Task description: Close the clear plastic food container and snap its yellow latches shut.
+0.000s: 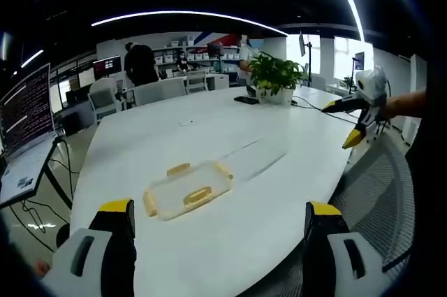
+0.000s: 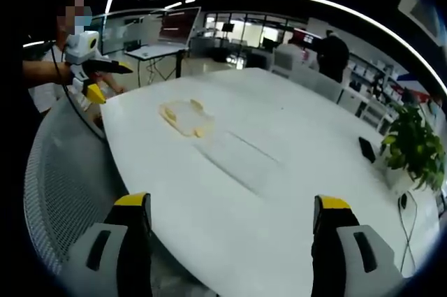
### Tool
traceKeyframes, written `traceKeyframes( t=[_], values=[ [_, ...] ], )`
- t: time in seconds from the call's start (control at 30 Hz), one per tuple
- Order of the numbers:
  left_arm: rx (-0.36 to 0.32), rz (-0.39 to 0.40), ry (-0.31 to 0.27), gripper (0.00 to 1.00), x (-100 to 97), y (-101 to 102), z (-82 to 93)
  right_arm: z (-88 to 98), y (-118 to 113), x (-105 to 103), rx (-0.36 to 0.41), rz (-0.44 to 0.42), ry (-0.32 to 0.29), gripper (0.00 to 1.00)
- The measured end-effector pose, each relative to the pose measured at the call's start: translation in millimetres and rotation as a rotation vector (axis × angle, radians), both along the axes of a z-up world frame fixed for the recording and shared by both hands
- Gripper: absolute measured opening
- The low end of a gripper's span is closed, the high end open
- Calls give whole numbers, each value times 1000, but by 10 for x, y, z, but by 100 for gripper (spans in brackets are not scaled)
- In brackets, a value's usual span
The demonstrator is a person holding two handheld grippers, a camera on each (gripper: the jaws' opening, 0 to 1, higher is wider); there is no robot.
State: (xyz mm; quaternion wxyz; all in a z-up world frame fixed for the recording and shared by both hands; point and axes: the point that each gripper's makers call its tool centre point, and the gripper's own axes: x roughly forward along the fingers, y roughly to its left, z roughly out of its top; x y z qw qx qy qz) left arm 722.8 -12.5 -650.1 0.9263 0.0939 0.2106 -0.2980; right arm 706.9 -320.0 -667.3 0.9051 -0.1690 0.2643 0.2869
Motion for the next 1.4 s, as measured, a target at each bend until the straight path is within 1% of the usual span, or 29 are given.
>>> traceKeyframes(
  t=[0.57,0.8,1.2,1.4],
  values=[
    [4,-9,-2,99,18,1,14,13,2,-11,-5,11,4,94],
    [12,-15,-5,98,57,41,28,8,32,0,-20,39,12,91],
    [28,-36,4,97,135,95,41,59,61,132,-38,82,16,89],
    [33,-44,6,96,205,142,59,72,80,215,-42,103,19,88]
  ],
)
